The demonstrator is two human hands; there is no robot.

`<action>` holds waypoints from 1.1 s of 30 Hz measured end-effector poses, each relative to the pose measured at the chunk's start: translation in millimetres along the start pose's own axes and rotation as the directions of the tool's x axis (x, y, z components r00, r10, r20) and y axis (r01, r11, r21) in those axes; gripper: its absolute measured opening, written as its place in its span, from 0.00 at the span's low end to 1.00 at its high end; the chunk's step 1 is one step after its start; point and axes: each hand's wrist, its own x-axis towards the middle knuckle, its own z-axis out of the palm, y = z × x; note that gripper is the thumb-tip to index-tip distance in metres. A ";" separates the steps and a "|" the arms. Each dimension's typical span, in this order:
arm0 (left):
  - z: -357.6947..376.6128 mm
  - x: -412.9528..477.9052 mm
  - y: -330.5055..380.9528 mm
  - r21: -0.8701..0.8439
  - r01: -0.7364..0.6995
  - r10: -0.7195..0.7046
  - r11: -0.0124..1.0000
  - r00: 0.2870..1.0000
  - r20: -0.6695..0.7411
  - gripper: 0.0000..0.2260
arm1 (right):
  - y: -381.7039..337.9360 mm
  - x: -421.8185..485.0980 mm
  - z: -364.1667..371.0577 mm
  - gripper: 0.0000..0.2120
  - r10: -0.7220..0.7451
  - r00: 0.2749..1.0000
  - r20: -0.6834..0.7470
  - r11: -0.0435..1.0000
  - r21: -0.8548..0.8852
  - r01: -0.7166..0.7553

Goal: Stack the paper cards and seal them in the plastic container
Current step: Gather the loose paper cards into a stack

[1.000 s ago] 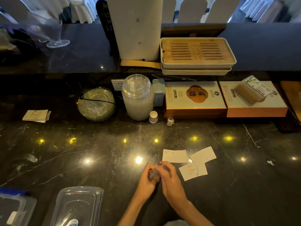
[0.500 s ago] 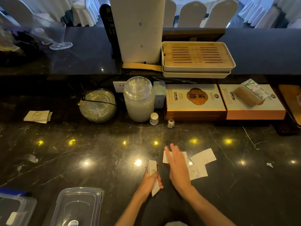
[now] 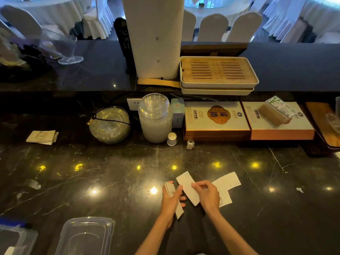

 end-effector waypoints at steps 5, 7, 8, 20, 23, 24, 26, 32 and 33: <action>33.7 3.0 -4.0 0.052 0.018 -0.022 0.998 0.997 0.076 0.11 | 16.1 -31.4 2.7 0.05 0.085 0.976 0.200 0.986 0.125 -0.112; 41.7 7.6 -8.5 0.098 0.048 -0.060 0.994 0.991 0.116 0.12 | 20.1 -21.9 -15.1 0.07 0.016 0.983 0.184 0.996 -0.087 0.000; 45.2 8.3 -9.0 0.129 0.057 -0.074 0.990 0.988 0.139 0.13 | 21.0 -11.9 -27.9 0.08 -0.030 0.992 0.126 0.961 -0.267 0.063; 59.1 5.2 -20.7 0.169 0.121 -0.140 0.978 0.985 0.102 0.12 | 39.1 83.9 -110.7 0.52 -0.039 0.872 0.488 0.393 -0.795 0.463; 59.0 1.4 -24.3 0.170 0.126 -0.143 0.977 0.986 0.091 0.12 | 36.9 82.5 -108.5 0.38 -0.137 0.885 0.445 0.508 -0.735 0.448; 59.3 0.7 -24.4 0.180 0.122 -0.139 0.976 0.987 0.086 0.12 | 37.0 82.5 -108.5 0.35 -0.159 0.887 0.434 0.533 -0.719 0.447; 59.5 0.8 -23.7 0.202 0.118 -0.137 0.972 0.987 0.083 0.12 | 37.5 82.5 -109.1 0.30 -0.211 0.889 0.407 0.555 -0.699 0.451; 54.2 1.9 -18.3 0.174 0.165 -0.187 0.971 0.975 0.121 0.13 | 38.8 85.1 -115.1 0.26 -0.231 0.889 0.395 0.533 -0.713 0.455; 52.9 2.4 -18.1 0.166 0.167 -0.190 0.972 0.973 0.130 0.13 | 37.6 86.8 -116.1 0.26 -0.214 0.895 0.391 0.528 -0.725 0.443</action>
